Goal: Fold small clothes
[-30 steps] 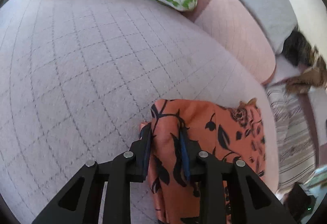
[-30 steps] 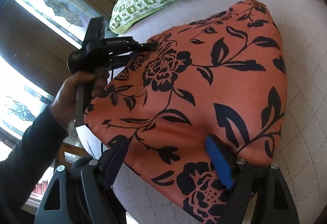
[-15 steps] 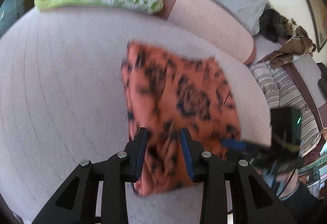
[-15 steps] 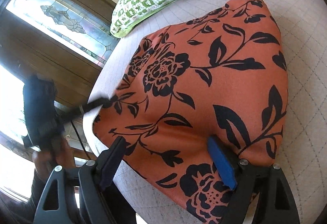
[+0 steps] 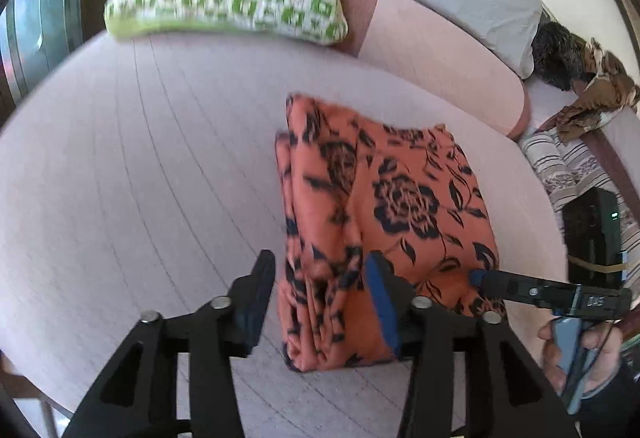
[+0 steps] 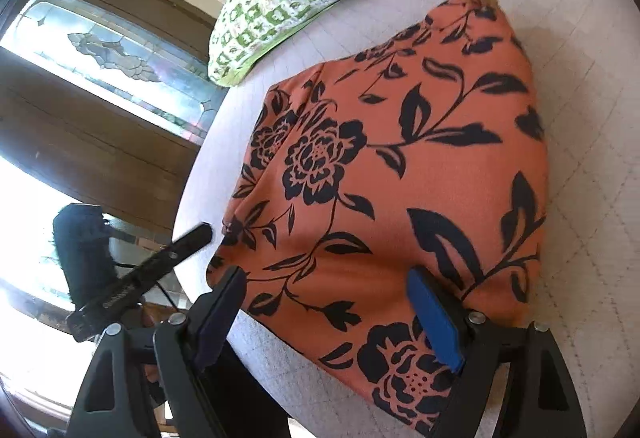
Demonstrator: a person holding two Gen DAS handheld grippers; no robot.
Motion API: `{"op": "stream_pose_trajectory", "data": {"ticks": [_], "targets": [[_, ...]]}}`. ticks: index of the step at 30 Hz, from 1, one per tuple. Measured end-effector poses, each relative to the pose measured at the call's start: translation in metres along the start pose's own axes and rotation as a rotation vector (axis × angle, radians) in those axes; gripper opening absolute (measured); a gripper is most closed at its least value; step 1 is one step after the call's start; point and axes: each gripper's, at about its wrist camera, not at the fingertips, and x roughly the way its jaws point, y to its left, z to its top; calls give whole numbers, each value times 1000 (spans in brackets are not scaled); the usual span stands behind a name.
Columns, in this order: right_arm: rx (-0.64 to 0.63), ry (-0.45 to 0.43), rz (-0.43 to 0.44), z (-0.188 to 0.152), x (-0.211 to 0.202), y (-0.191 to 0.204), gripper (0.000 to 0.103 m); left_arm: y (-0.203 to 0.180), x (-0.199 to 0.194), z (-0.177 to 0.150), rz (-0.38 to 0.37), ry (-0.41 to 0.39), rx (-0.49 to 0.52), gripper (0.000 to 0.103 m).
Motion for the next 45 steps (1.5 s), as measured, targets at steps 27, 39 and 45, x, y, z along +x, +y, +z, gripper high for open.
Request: {"op": "stream_pose_trajectory", "data": {"ticks": [27,39,45], "targets": [[99,-215,-96,46,-69,-67,89,41,95,39,-177,162,-133,75],[194,-13,14,50,2,-92,56,35,105,34,-202,168,-106,48],[146,-4,-6,54,-1,-77,41,27,98,31,-213,146,-101,27]]}}
